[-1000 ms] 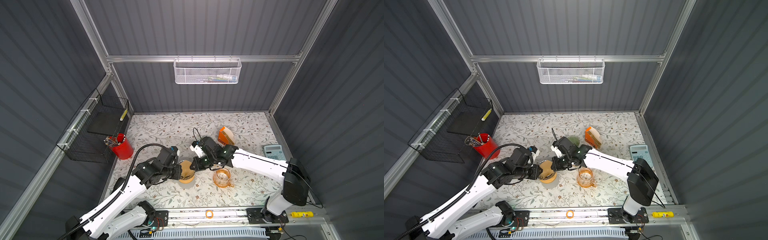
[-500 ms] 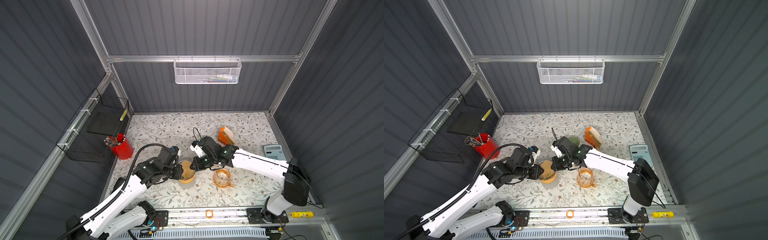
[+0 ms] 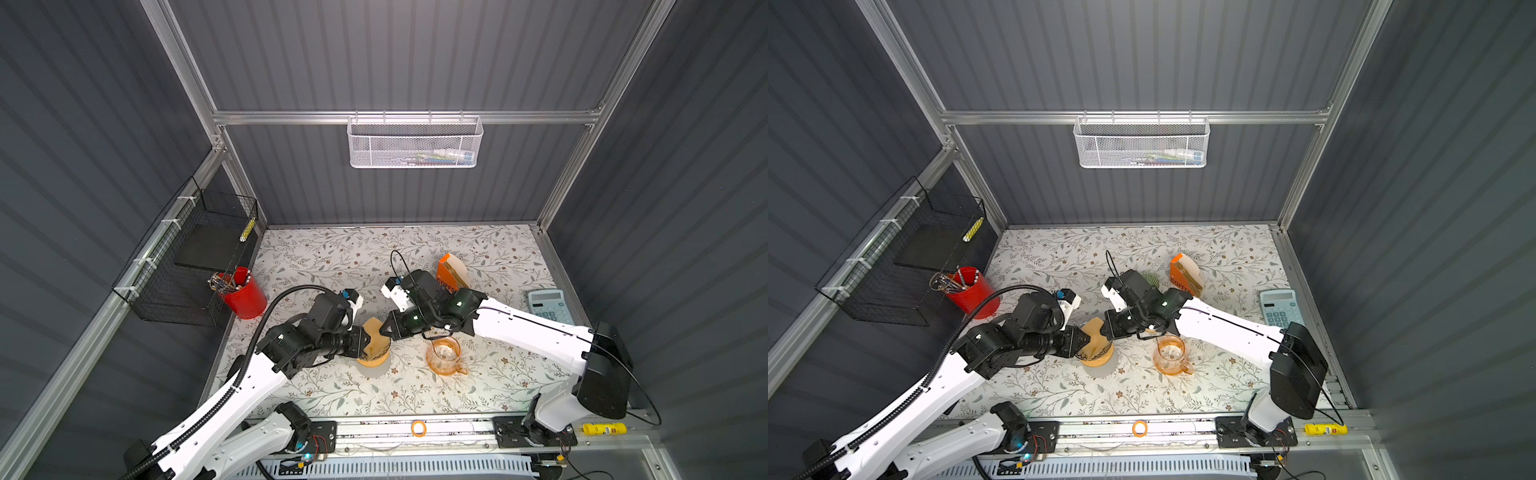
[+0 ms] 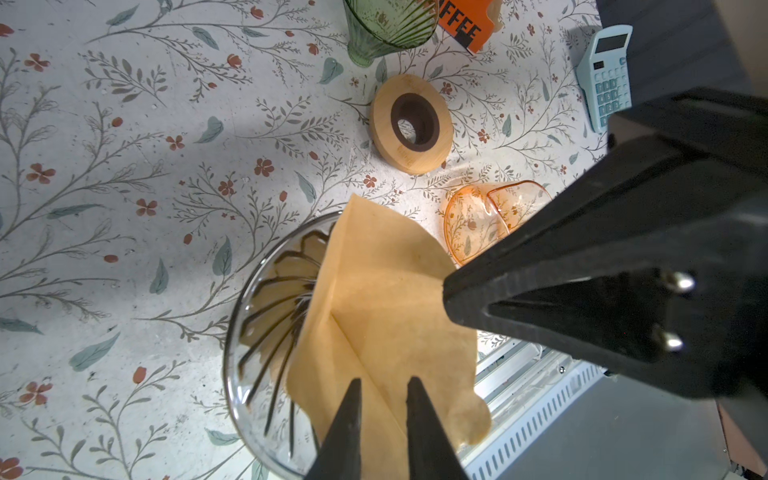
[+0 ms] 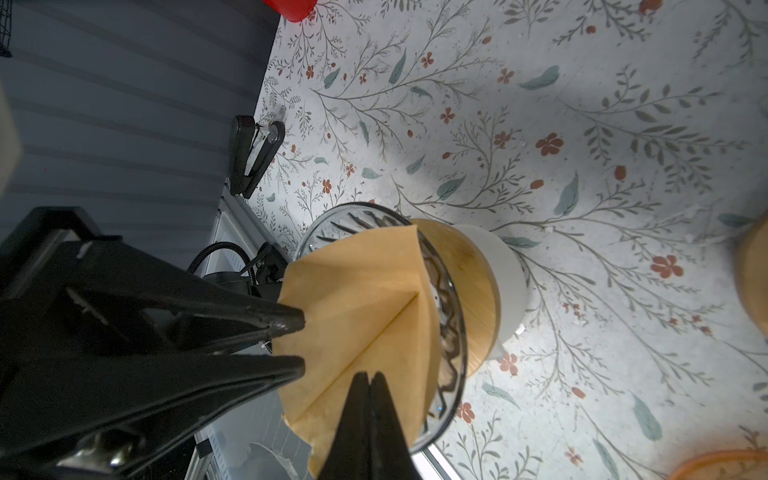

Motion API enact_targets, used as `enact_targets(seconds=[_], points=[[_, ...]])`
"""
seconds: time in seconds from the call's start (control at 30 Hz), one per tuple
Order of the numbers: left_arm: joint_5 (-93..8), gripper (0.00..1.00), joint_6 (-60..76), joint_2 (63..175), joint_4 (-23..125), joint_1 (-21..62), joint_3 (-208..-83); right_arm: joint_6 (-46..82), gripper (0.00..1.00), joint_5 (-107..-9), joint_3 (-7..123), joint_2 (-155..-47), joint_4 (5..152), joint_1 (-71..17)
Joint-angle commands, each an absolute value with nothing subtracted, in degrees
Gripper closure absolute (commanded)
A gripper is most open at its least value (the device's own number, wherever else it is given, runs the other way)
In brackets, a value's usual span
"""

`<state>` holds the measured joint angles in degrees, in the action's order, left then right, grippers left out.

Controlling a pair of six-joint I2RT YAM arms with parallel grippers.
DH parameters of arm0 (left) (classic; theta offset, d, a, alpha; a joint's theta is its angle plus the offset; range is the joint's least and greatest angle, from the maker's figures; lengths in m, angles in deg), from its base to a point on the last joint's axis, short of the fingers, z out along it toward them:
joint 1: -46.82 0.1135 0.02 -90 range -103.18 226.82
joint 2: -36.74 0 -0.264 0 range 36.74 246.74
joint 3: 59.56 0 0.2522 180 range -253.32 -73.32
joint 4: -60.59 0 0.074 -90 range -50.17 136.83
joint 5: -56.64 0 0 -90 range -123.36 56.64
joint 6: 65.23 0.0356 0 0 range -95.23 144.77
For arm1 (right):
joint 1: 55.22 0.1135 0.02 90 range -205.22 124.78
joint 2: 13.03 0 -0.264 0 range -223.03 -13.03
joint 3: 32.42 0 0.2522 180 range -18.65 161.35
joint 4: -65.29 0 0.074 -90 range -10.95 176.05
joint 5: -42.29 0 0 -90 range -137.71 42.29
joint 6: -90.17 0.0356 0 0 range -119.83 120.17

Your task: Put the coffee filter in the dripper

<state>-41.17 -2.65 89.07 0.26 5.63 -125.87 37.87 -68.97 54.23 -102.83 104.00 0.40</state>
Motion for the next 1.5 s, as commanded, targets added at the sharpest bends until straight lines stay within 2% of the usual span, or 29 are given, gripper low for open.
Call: enact_targets(seconds=[0.0, 0.77, 1.47], points=[[-43.79, 0.78, -2.22, 88.38, 0.43, 5.60, -126.59, 38.75, 0.96, -68.95, 55.57, -101.54, 104.73, 1.50], [-43.21, 0.78, -3.51, 84.71, -3.80, 5.65, -122.61, 40.51, 0.96, -61.19, 51.53, -99.77, 106.50, 5.31], [-40.70, 0.78, -4.76, 85.42, -2.47, 5.64, -120.19, 39.68, 0.97, -60.51, 51.76, -103.48, 104.63, 5.35]])
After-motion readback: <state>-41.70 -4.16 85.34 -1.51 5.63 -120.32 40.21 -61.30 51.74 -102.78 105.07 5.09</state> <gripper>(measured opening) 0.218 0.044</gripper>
